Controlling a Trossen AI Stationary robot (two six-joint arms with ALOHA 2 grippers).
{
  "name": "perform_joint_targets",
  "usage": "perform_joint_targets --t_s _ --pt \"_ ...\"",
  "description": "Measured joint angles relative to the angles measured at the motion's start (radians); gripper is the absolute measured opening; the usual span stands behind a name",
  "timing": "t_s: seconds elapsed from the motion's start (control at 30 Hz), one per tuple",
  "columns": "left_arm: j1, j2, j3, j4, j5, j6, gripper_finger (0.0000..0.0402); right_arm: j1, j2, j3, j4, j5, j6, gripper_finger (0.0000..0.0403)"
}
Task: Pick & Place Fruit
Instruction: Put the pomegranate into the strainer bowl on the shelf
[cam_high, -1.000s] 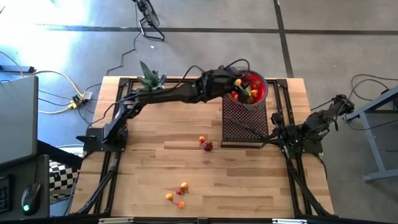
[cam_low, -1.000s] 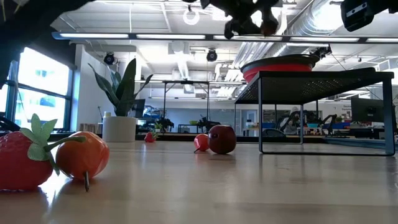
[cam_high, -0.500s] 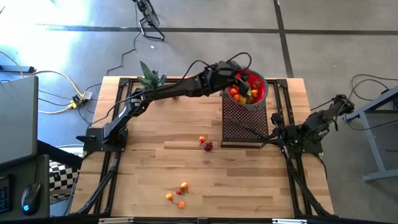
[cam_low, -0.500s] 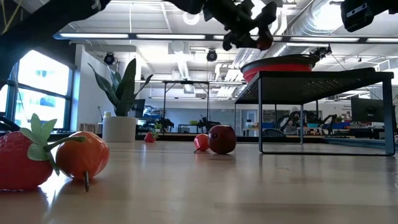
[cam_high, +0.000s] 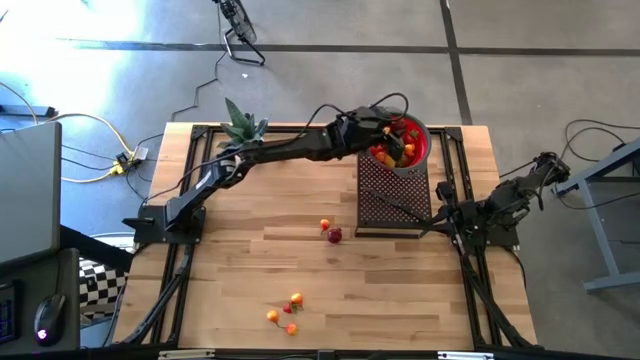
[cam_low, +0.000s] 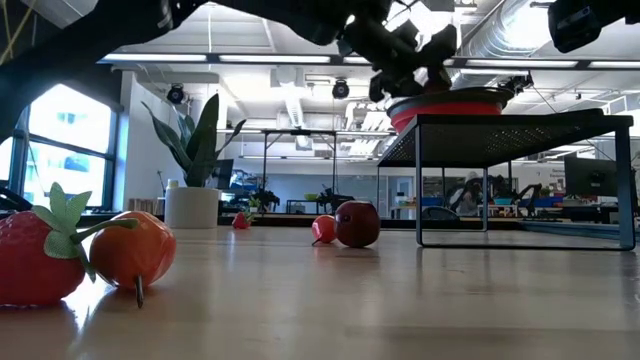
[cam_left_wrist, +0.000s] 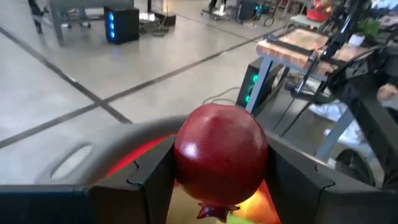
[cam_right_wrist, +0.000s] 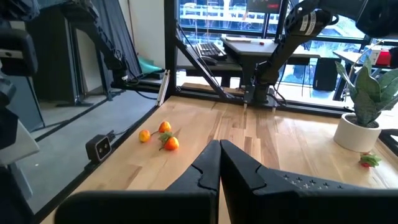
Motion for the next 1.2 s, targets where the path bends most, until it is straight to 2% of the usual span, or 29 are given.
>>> perform_joint_targets --t_s 0.5,0.6,0.9,1.2 --pt "0.000 0.015 -0.003 -0.002 0.007 0.004 0.0209 0.000 0.000 0.000 -0.011 0.000 0.000 0.0002" --pt "0.002 0.015 -0.003 -0.001 0.033 0.011 0.0227 0.000 0.000 0.000 -0.011 0.000 0.000 0.0003" --pt "0.007 0.015 -0.003 -0.002 0.034 0.011 0.0319 0.000 0.000 0.000 -0.015 0.000 -0.001 0.0003" --pt "0.008 0.008 -0.003 -0.038 0.033 0.015 0.0327 0.000 0.000 0.000 -0.024 0.000 -0.003 0.0003"
